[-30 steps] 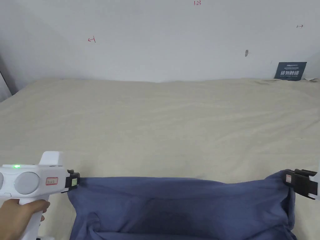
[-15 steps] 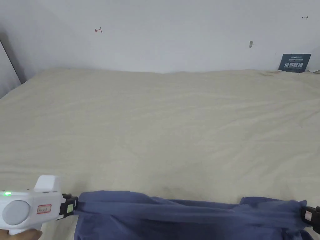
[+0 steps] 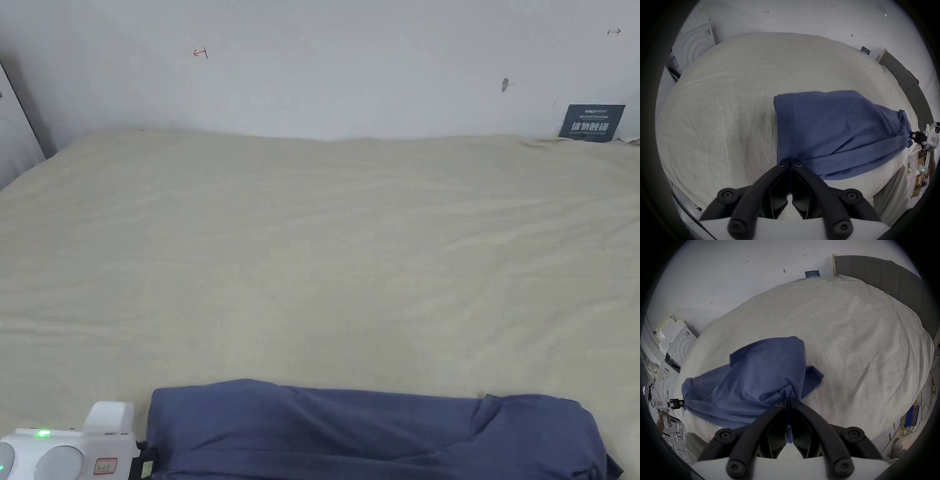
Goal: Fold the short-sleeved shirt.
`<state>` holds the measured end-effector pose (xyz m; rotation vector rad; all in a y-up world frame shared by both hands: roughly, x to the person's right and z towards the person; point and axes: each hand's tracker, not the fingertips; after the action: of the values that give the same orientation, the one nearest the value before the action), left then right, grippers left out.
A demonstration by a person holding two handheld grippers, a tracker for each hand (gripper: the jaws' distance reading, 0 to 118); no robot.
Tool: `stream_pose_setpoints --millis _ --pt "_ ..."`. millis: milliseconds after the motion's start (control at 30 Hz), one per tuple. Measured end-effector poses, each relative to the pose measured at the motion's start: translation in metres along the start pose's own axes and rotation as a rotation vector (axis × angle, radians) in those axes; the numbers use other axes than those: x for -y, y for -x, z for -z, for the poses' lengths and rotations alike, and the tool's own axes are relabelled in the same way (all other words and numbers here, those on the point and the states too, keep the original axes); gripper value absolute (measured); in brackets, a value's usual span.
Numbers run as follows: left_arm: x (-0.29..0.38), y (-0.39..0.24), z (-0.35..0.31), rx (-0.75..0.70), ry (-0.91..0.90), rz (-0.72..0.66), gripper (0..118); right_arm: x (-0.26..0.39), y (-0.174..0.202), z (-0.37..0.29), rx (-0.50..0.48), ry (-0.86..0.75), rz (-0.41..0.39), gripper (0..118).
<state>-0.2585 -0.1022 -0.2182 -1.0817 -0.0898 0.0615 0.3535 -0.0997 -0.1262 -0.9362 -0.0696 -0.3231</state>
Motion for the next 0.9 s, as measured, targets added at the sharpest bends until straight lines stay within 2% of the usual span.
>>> stream_pose_setpoints --millis 233,300,333,400,433,467,500,533,567,767,833,900 --pt "-0.001 -0.006 -0.008 -0.001 0.001 0.012 1 0.0 0.005 -0.004 0.022 -0.006 -0.011 3" --pt "-0.001 -0.008 -0.01 -0.004 -0.002 0.018 2 -0.002 0.008 -0.009 0.021 -0.01 -0.039 3" --pt "-0.003 -0.008 -0.012 -0.001 -0.005 0.018 9 -0.004 0.011 -0.013 0.026 -0.017 -0.048 6" --pt "-0.007 -0.012 -0.016 -0.022 -0.006 0.024 37 -0.009 0.015 -0.021 0.042 -0.035 -0.066 34" --pt "-0.01 -0.014 -0.02 -0.036 -0.01 0.026 56 -0.014 0.018 -0.027 0.048 -0.055 -0.078 49" --pt "-0.013 -0.019 -0.028 -0.04 -0.019 0.027 84 -0.02 0.022 -0.033 0.049 -0.092 -0.086 72" --pt "-0.016 -0.02 -0.032 -0.047 -0.037 0.024 104 -0.025 0.027 -0.038 0.046 -0.122 -0.098 83" --pt "-0.021 -0.023 -0.038 -0.045 -0.079 0.025 116 -0.032 0.032 -0.045 0.041 -0.158 -0.112 92" --pt "-0.027 -0.027 -0.05 -0.035 -0.128 0.029 118 -0.041 0.04 -0.053 0.036 -0.202 -0.134 97" --pt "-0.065 -0.038 -0.083 -0.005 -0.318 0.016 118 -0.08 0.079 -0.086 0.038 -0.447 -0.227 101" --pt "-0.074 -0.047 -0.095 -0.024 -0.398 0.01 114 -0.088 0.093 -0.092 0.068 -0.533 -0.264 106" --pt "-0.081 -0.058 -0.105 -0.049 -0.487 0.019 104 -0.092 0.106 -0.098 0.096 -0.617 -0.291 107"
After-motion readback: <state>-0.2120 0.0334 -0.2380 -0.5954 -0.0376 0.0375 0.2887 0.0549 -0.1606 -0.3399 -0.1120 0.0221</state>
